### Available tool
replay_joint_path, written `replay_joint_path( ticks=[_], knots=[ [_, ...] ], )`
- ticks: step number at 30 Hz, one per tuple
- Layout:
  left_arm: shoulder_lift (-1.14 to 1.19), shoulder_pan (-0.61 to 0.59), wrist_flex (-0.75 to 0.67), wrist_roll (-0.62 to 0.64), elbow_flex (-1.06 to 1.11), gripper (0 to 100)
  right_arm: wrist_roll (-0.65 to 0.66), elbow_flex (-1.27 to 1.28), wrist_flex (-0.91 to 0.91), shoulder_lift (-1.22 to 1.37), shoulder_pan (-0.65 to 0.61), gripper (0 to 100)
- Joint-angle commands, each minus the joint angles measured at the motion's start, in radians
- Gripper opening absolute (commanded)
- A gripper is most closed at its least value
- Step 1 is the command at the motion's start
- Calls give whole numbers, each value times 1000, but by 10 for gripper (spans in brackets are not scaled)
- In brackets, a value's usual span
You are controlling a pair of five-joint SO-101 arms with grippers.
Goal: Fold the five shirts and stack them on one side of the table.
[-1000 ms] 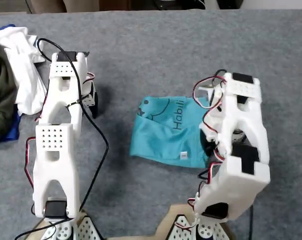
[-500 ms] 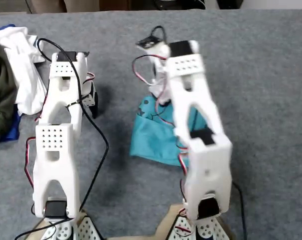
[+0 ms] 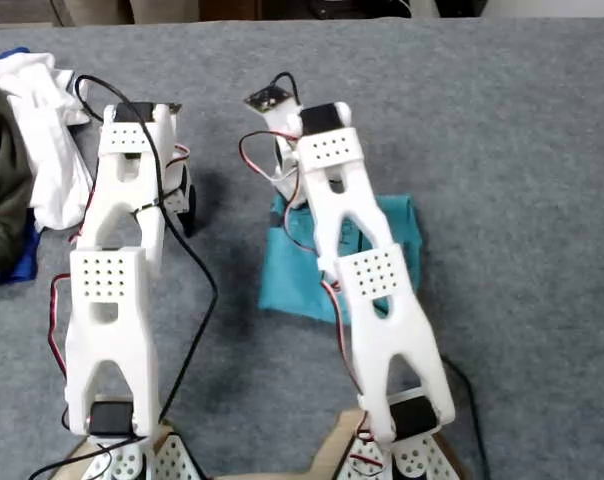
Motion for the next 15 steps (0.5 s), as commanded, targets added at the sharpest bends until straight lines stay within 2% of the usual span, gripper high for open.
replay_joint_path(
  ticks=[1, 7, 15],
  knots=[
    [-151, 74, 11, -20, 141, 179, -5, -113, 3, 19, 30, 12],
    [-450, 163, 8, -57, 517, 178, -3, -122, -49, 54, 61, 12],
    [-794, 269, 5, -25, 809, 178, -3, -124, -63, 53, 61, 12]
  ],
)
